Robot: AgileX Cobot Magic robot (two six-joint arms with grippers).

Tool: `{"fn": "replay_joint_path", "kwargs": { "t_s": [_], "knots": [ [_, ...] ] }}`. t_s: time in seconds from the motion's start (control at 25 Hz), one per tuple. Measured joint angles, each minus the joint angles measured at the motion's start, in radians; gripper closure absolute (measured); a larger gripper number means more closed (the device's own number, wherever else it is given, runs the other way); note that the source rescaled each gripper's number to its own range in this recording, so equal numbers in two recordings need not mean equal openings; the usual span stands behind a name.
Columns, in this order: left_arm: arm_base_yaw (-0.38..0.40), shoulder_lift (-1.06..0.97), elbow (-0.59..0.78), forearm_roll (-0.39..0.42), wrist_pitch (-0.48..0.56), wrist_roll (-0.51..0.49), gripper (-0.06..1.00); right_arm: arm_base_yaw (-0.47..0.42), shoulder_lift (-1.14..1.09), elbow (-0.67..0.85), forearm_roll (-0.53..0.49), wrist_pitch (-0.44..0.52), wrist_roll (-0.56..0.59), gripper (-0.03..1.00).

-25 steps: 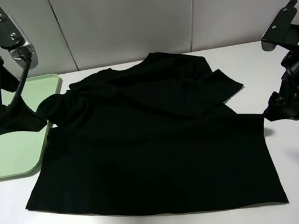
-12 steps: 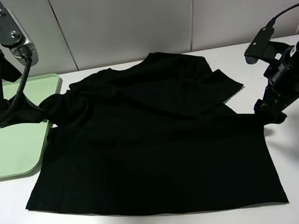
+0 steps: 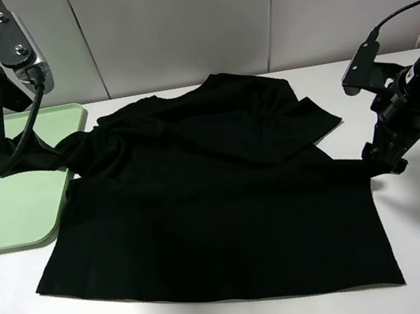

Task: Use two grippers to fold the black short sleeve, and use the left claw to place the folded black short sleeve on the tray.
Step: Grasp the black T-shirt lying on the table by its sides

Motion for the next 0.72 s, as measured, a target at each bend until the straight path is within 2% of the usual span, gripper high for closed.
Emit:
{"fn": "replay_joint_path", "kwargs": {
  "t_s": [0.72],
  "knots": [
    [0.000, 0.000, 0.000, 0.000, -0.043, 0.013, -0.03, 0.000, 0.114, -0.001, 0.008, -0.071, -0.006, -0.03]
  ]
}}
